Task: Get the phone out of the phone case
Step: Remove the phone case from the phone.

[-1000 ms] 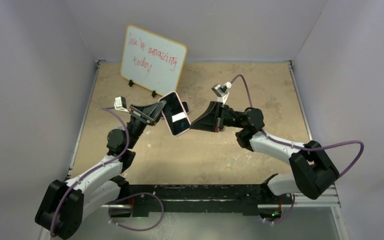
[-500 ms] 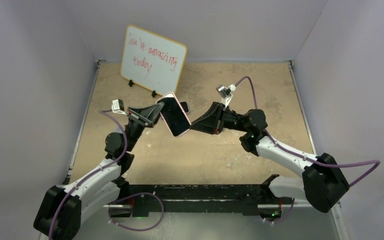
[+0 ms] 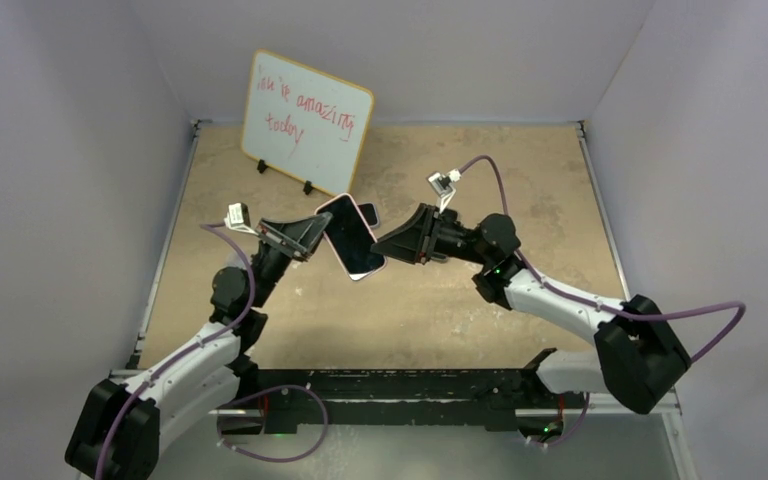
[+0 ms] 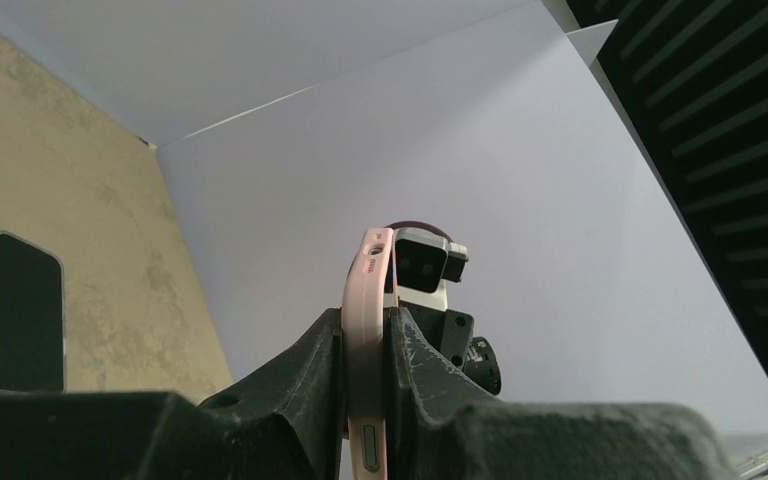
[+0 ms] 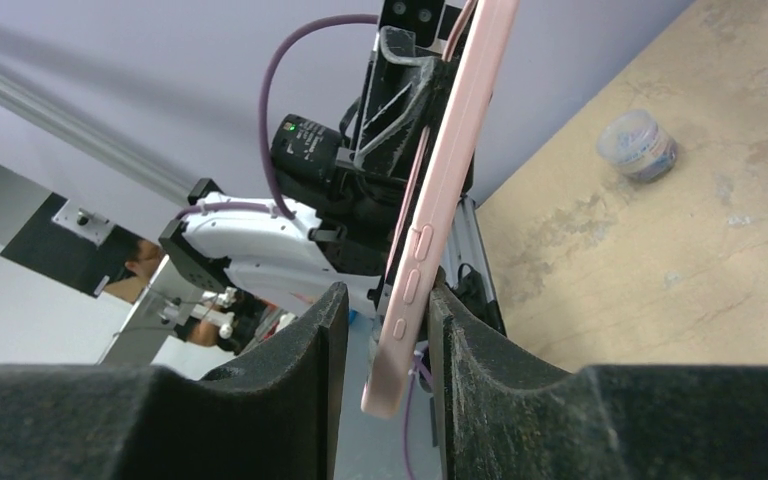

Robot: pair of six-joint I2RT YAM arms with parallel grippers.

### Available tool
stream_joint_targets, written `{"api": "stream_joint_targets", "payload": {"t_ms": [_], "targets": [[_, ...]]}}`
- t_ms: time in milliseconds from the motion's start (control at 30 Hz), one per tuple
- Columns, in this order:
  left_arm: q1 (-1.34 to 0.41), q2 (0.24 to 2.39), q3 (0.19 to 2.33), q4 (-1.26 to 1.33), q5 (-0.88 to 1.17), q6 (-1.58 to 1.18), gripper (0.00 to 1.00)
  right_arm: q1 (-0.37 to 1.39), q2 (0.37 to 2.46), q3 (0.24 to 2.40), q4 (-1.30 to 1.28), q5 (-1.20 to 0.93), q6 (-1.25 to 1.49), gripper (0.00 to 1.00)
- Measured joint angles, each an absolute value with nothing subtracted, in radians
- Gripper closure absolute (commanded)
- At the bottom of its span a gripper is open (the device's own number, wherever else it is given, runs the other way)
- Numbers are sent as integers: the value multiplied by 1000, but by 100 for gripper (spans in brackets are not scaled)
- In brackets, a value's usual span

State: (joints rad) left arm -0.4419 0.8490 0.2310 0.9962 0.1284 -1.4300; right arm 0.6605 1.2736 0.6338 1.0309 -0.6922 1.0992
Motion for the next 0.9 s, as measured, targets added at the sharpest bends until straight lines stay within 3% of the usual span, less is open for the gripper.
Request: {"api": "stream_joint_targets", "payload": {"t_ms": [300,367,500,567,767,900], "targets": [[-442,849,229,986,123,-1420,100,683,1340,673,1028,-670,1095,69],[-442,847,225,986,118,-1420,100,686,1350,674,1029,-669,1094,75],[-442,842,220,993,115,-1417,100,690,1370,675,1026,-666,1093,100],[-442,836,220,1004,115,-1404,100,689,1382,675,1021,-666,1101,100],[-440,834,220,1008,138,-1380,70,689,1378,680,1013,-678,1106,100],[-447,847,222,1007,229,-1368,62,689,1365,690,997,-700,1106,100]]}}
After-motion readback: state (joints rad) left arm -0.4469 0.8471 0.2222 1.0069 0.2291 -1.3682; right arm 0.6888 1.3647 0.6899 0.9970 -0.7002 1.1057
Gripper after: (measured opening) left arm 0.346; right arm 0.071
